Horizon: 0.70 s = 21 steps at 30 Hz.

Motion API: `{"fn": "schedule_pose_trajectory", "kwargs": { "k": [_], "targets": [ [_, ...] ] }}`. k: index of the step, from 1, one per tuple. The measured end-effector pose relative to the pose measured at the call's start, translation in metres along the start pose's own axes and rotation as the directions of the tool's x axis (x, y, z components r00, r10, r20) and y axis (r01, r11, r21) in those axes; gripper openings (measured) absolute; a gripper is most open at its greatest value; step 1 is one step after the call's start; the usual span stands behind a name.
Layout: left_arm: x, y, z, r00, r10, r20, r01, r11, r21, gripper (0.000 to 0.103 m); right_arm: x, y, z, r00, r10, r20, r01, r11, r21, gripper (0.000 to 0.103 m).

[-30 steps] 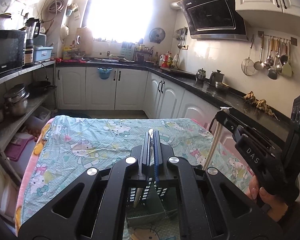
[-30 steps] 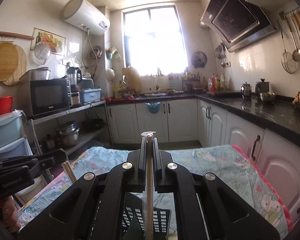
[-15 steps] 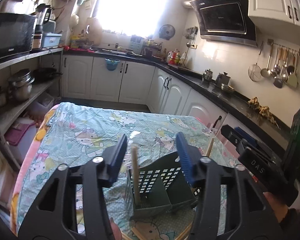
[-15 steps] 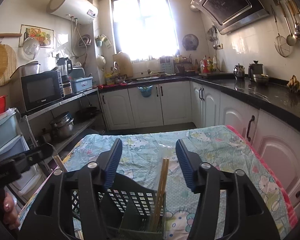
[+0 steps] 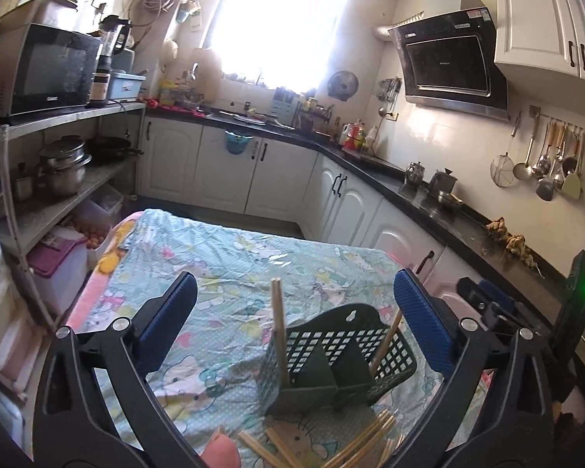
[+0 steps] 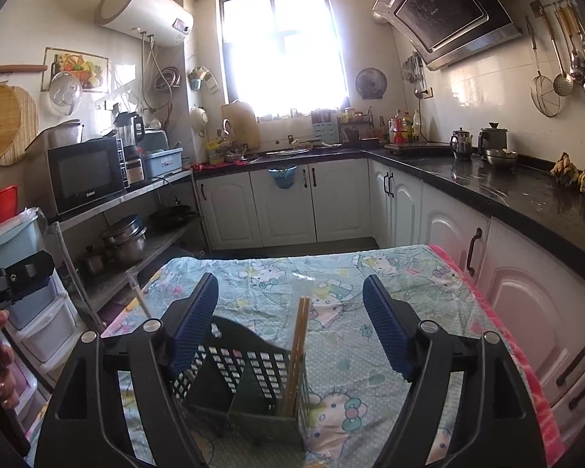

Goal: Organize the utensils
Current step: 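Withdraw both open tools from the caddy back toward the chopstick pile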

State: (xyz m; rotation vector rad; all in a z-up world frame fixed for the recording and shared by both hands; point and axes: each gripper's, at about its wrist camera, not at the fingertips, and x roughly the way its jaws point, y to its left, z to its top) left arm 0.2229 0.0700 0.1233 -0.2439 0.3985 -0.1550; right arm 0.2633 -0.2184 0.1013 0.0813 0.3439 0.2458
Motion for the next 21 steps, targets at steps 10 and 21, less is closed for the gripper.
{"fn": "schedule_pose_trajectory", "kwargs": {
  "k": [10,21],
  "targets": [
    [-0.019,0.008,-0.021,0.999,0.033,-0.027,-0.034,0.999,-0.037,0.093,-0.027,0.004,-0.016,0.998,0.025,-0.054,-0.026,0.999,-0.023,0.078],
    [-0.03,0.02,-0.057,0.992,0.079,-0.098,-0.085,0.995,-0.051,0.093,-0.04,0.02,-0.044,0.99,0.067,-0.128,-0.075,0.996,-0.057,0.079]
  ]
}}
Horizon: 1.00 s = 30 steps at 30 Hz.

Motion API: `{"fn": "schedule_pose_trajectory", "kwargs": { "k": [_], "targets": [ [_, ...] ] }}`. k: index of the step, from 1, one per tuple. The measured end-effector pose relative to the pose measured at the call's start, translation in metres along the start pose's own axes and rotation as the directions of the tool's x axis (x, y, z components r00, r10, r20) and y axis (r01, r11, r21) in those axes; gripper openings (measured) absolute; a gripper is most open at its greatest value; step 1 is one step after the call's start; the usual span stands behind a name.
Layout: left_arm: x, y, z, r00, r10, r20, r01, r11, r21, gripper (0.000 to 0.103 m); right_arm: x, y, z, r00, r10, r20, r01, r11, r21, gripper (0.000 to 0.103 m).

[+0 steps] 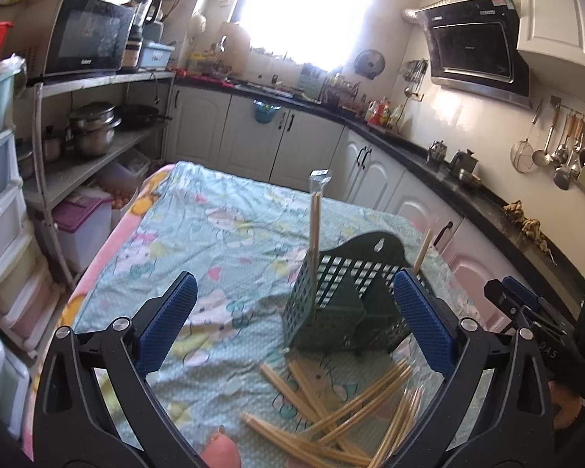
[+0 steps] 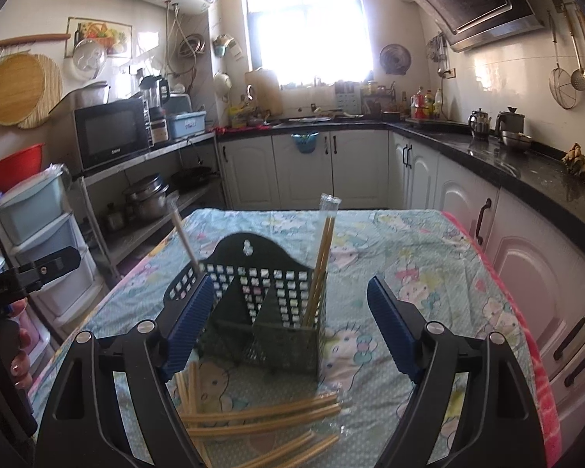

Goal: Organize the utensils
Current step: 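Withdraw both open tools from the caddy back toward the chopstick pile, then close the right tool on a chopstick while the left tool grasps another chopstick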

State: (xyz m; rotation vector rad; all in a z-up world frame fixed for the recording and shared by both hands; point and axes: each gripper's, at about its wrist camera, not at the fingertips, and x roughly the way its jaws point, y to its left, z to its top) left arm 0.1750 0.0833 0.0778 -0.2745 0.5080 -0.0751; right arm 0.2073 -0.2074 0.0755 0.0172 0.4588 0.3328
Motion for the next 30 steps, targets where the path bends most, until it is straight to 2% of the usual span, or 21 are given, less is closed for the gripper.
{"fn": "schedule_pose_trajectory", "kwargs": {
  "k": [10,20,24,30],
  "targets": [
    [0.014,0.009,-0.037,0.993,0.048,-0.111,-0.047,0.999,0.012,0.093,0.0,0.011,-0.033,0.996,0.007,-0.088,-0.011,0.999,-0.053,0.079],
    [0.024,0.007,-0.06,0.979,0.085,-0.183,-0.074,0.995,0.062,0.093,0.005,0.015,-0.064,0.986,0.005,-0.168,-0.02,0.996,-0.09,0.079],
    [0.03,0.011,-0.074,0.969,0.091,-0.231,-0.077,0.995,0.071,0.093,0.008,0.013,-0.073,0.981,-0.001,-0.194,-0.018,0.995,-0.1,0.079],
    [0.039,0.024,-0.098,0.945,0.072,-0.319,-0.066,0.997,0.028,0.093,0.014,0.01,-0.091,0.97,-0.011,-0.244,-0.018,0.993,-0.117,0.079]
  ]
}}
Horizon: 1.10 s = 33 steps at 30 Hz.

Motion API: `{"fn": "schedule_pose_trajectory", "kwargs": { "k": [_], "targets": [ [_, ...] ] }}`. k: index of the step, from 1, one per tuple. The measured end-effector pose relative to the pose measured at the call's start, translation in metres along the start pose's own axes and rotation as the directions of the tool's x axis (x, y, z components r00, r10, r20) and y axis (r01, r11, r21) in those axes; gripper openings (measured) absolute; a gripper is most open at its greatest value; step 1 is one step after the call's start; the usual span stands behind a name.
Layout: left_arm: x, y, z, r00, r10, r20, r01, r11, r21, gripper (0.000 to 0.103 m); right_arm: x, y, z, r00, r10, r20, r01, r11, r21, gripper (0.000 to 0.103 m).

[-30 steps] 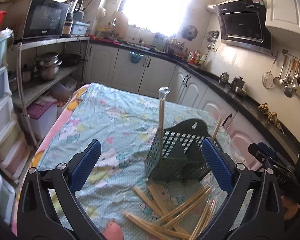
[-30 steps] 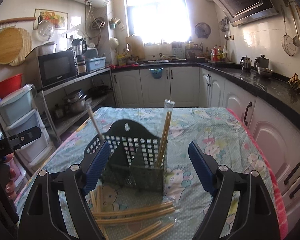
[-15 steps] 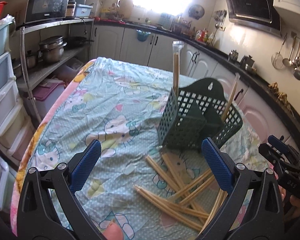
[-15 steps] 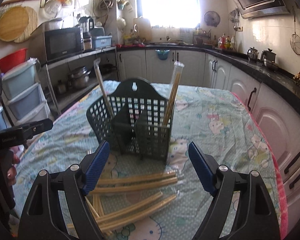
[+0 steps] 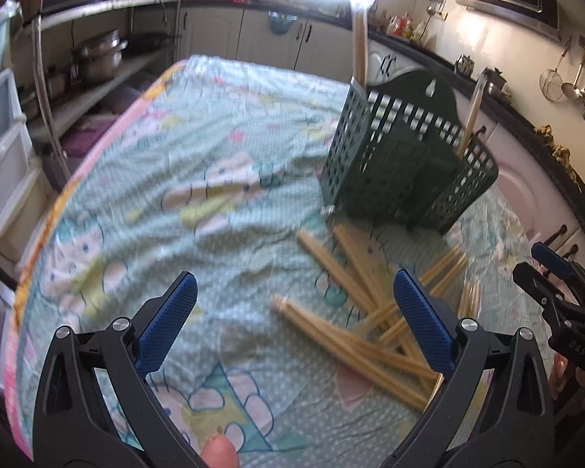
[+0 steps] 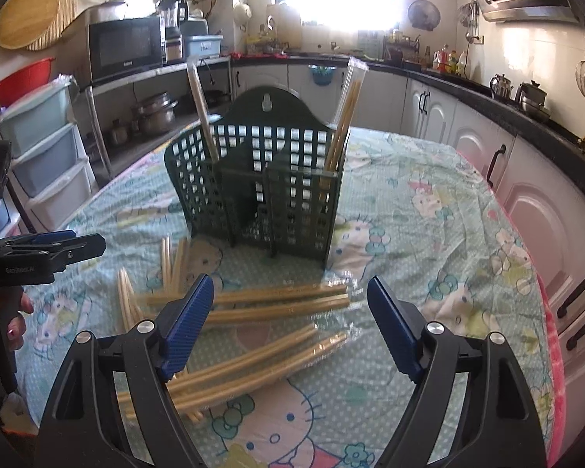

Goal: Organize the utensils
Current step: 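Close the right tool on a chopstick while the left tool grasps another chopstick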

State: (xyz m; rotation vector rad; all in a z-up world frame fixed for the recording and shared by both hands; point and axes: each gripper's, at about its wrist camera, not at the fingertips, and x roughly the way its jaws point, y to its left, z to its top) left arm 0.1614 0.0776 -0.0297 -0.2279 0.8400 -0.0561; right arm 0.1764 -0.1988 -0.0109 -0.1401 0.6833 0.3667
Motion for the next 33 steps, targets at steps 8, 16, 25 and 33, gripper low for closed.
{"fn": "schedule_pose_trajectory", "kwargs": {
  "k": [8,16,25,33],
  "targets": [
    [0.017,0.02,-0.016,0.992,-0.088,-0.09,0.078,0.991,-0.113,0.074,0.011,-0.005,-0.014,0.999,-0.015,-0.049,0.015,1.0,-0.003,0.079],
    [0.036,0.019,-0.025,0.969,-0.187,-0.159,0.152,0.966,-0.209,0.038,0.028,-0.022,-0.029,0.992,-0.041,-0.124,0.047,0.998,0.046,0.076],
    [0.048,0.023,-0.021,0.972,-0.162,-0.169,0.115,0.96,-0.257,0.03,0.054,-0.05,-0.035,0.977,0.017,-0.215,0.028,0.979,0.204,0.055],
    [0.052,0.03,-0.019,0.974,-0.158,-0.161,0.114,0.961,-0.25,0.018,0.067,-0.064,-0.033,0.961,0.088,-0.261,0.003,0.944,0.331,0.034]
  ]
}}
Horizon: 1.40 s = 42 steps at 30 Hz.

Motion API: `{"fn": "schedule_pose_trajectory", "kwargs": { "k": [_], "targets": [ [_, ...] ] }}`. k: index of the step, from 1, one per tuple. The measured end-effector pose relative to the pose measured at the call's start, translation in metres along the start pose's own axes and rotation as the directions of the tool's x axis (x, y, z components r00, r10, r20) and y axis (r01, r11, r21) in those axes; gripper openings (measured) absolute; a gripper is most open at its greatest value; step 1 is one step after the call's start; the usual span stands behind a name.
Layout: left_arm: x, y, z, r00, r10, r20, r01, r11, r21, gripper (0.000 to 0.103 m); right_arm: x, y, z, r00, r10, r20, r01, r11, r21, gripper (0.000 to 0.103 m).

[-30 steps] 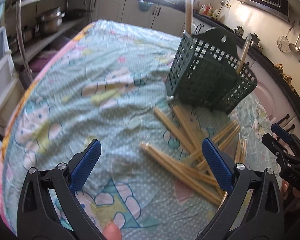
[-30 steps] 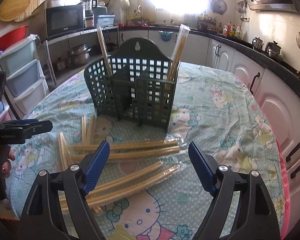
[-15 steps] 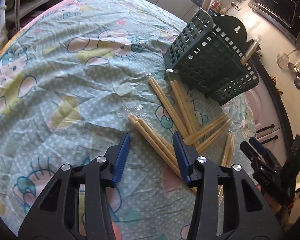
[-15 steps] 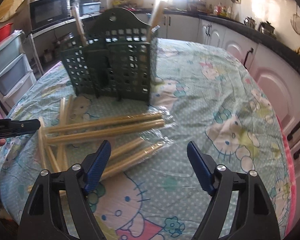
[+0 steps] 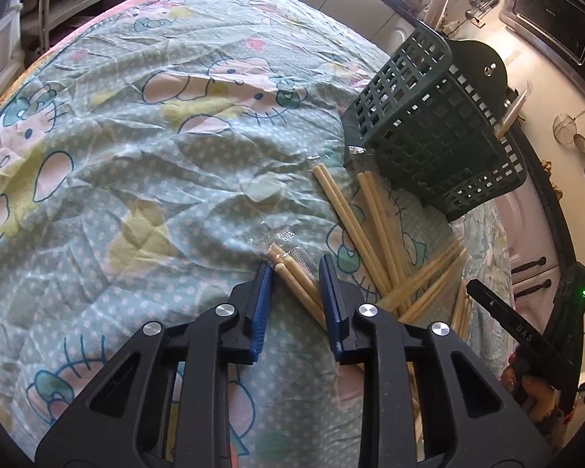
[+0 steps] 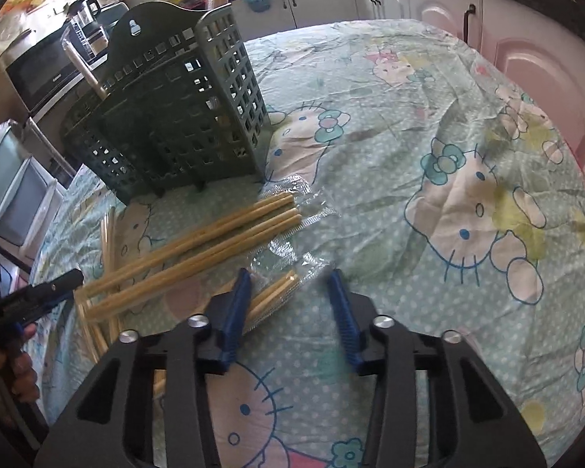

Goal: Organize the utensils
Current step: 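Close the right tool on a chopstick while the left tool grasps another chopstick, then lift both held chopsticks upright and carry them over the green caddy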

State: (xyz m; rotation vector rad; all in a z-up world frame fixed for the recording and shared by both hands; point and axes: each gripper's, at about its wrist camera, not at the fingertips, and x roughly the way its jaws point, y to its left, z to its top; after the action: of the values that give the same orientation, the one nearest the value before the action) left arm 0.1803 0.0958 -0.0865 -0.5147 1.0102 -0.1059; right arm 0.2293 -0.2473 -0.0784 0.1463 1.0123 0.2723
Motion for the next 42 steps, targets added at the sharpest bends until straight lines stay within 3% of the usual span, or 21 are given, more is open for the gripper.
{"fn": "schedule_pose_trajectory", "kwargs": {
  "k": [6,13,20,25,32,42],
  "targets": [
    [-0.004,0.009,-0.001,0.999,-0.039,0.001,0.039,0.999,-0.015,0.015,0.001,-0.004,0.004,0.999,0.042,0.0,-0.042,0.998,0.046,0.01],
    [-0.017,0.022,-0.001,0.997,-0.078,0.007,0.078,0.997,-0.016,0.012,-0.005,-0.011,0.007,0.998,0.066,0.021,-0.067,0.995,0.07,0.003],
    [-0.031,0.033,0.006,0.996,-0.084,0.024,0.085,0.996,-0.021,0.01,-0.02,-0.008,0.011,0.996,0.07,0.059,-0.072,0.997,0.033,0.002],
    [-0.05,0.029,0.012,0.994,-0.079,0.08,0.079,0.997,0.01,0.008,-0.033,-0.002,0.015,0.992,0.1,0.082,-0.102,0.995,0.011,0.002],
    [-0.079,0.0,0.02,0.983,-0.069,0.171,0.05,0.992,0.112,0.007,-0.052,0.011,0.023,0.981,0.156,0.116,-0.155,0.988,-0.023,0.001],
    [-0.113,-0.049,0.028,0.957,-0.123,0.265,0.06,0.971,0.232,0.004,-0.089,0.044,0.034,0.959,0.22,0.176,-0.202,0.972,-0.117,0.001]
  ]
}}
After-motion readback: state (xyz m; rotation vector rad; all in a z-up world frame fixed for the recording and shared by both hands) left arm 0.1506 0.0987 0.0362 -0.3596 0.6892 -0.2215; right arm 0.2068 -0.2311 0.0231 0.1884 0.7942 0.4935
